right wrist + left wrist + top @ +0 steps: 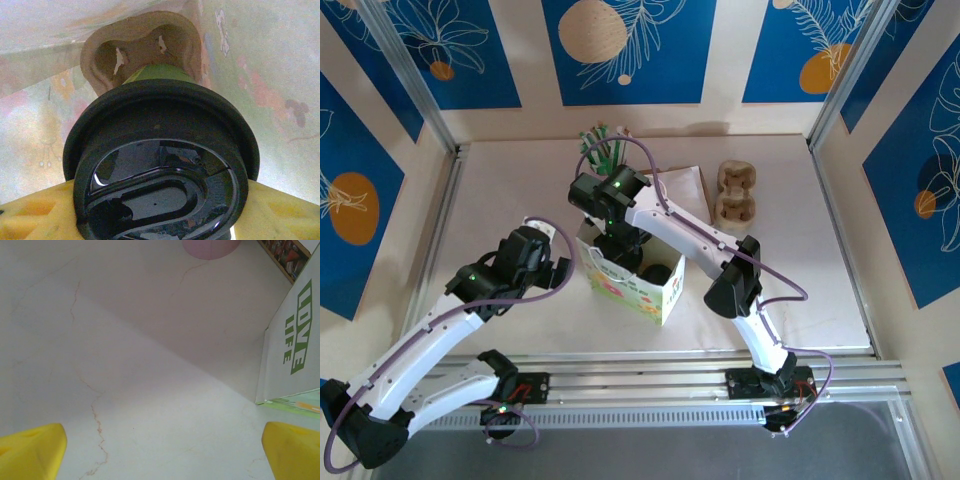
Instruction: Pack the takeout coffee
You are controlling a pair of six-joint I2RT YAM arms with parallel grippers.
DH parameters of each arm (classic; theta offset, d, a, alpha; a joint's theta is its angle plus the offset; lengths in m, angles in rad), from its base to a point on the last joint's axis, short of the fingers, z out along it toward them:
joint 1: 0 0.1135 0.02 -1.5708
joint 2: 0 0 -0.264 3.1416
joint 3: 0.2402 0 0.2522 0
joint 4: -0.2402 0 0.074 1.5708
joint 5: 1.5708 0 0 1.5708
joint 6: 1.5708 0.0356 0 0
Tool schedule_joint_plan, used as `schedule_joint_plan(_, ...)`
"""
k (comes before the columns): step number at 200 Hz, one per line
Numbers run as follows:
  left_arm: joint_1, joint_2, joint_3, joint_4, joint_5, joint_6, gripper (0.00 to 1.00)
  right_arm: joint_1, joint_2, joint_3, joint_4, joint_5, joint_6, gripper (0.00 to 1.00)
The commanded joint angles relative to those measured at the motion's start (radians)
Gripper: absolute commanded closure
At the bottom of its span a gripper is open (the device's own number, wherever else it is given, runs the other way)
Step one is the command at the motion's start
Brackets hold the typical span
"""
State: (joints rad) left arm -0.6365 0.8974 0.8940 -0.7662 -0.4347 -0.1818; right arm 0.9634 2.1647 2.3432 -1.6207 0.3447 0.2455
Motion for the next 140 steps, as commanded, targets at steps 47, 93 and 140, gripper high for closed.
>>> schedule_joint_plan(47,0.012,-0.016,-0.014,0.002,0.009,0.005,0.0,0.016,0.057,0.023,-0.131,-0.01,0.002,0.35)
schedule_joint_plan(93,0.013,-0.016,-0.014,0.004,0.008,0.007,0.0,0.024,0.063,0.001,-0.132,-0.003,0.009,0.35)
schedule_joint_plan(140,0.012,-0.019,-0.016,0.003,0.009,0.008,0.0,0.027,0.041,-0.068,-0.093,-0.006,0.018,0.35)
